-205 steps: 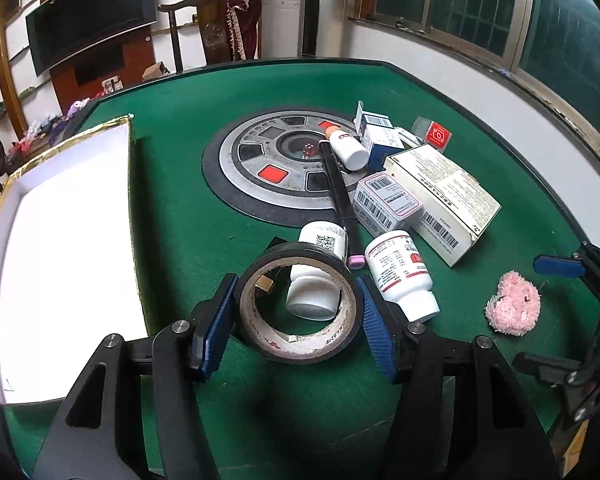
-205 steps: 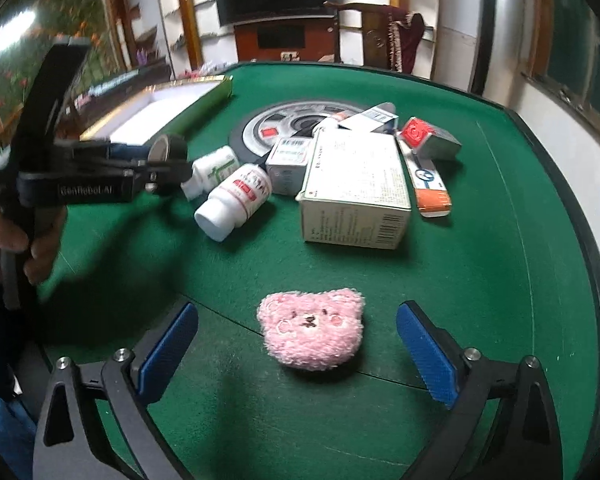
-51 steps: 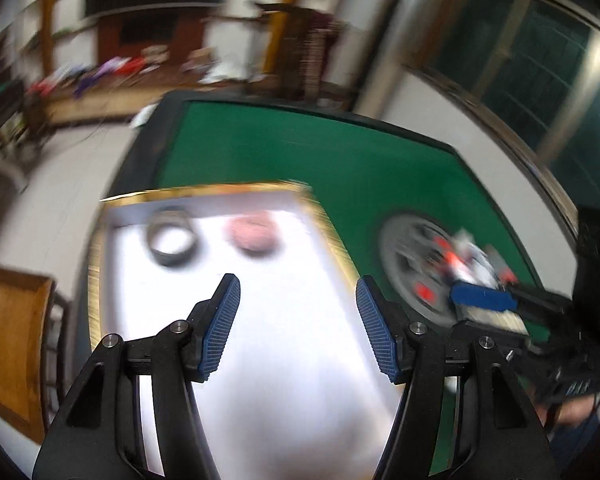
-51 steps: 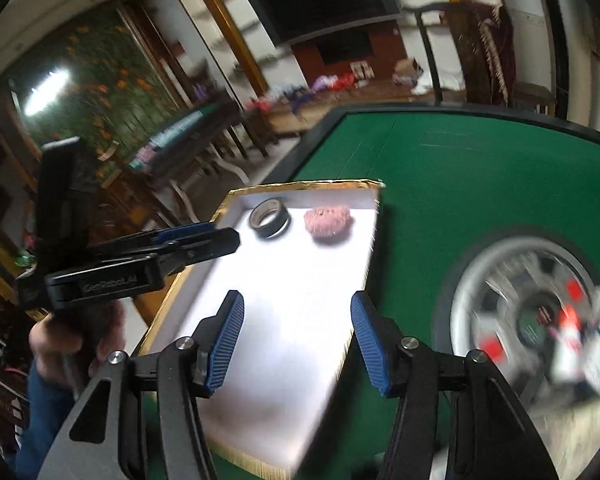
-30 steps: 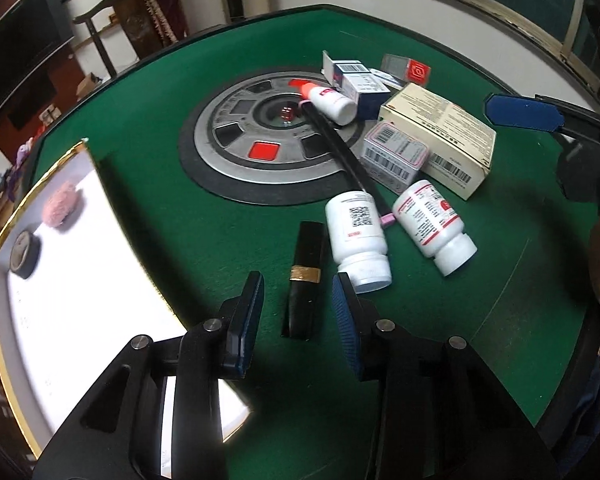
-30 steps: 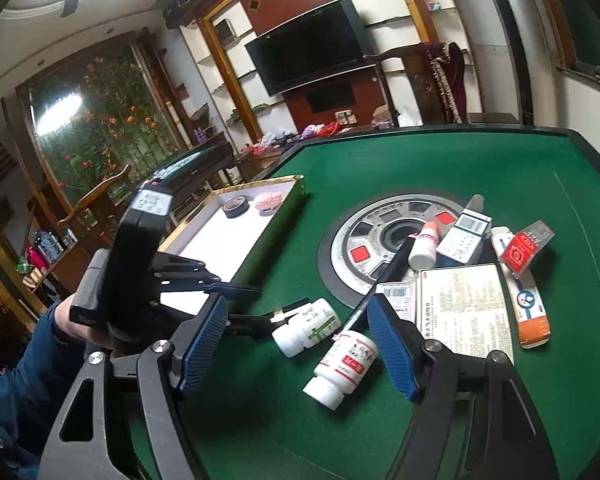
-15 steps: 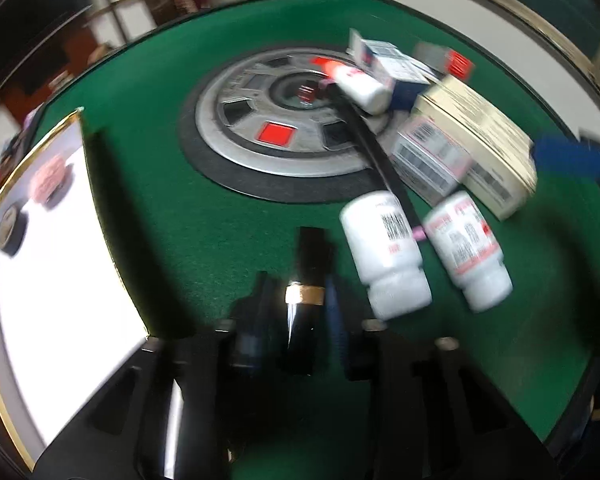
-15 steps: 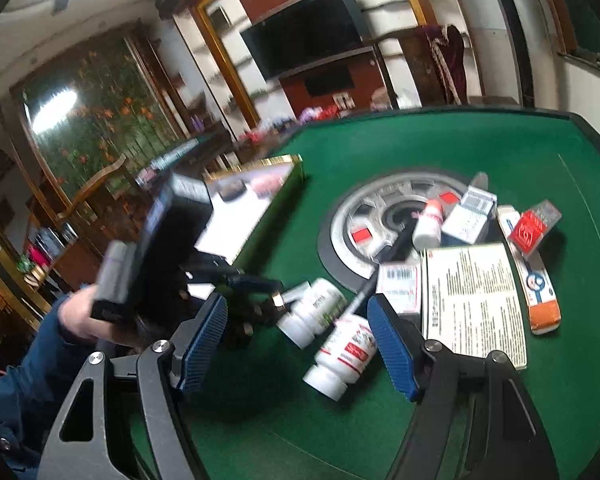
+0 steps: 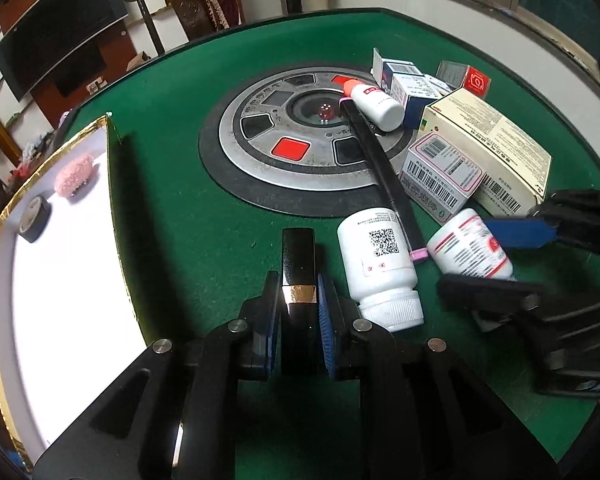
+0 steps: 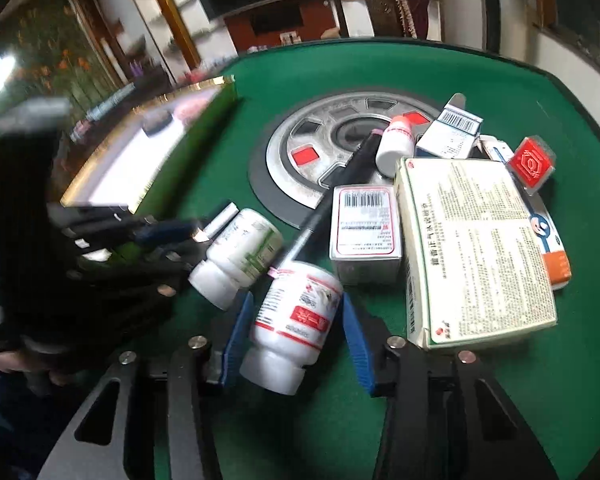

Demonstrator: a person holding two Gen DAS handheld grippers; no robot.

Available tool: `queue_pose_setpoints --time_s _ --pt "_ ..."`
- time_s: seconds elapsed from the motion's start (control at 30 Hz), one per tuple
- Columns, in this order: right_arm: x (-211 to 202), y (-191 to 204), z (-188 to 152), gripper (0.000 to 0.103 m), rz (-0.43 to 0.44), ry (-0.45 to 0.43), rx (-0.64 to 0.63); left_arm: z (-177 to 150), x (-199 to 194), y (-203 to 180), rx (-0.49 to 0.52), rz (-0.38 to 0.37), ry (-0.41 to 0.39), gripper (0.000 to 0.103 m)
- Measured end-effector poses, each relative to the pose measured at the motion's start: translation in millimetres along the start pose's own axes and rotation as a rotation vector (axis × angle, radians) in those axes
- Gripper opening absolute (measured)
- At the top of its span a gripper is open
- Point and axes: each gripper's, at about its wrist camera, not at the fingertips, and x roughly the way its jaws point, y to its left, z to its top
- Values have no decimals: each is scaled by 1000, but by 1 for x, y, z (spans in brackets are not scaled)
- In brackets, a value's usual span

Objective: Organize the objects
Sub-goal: 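Grasp the black lipstick tube with the left tool while the right tool grasps a white pill bottle, then lift and carry the lipstick and the pill bottle toward the white tray with both tools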

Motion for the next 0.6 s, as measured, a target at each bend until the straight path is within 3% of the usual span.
queue_pose_setpoints --time_s 0.1,0.43,0.6 --pt "2 10 -6 35 -91 -5 -87 0 0 2 -6 -12 -3 18" --pt "-17 0 -11 35 25 -43 -33 2 3 5 -49 -37 -22 17" --pt "-32 -1 -9 35 34 -96 -18 4 -4 14 -81 -69 -42 17"
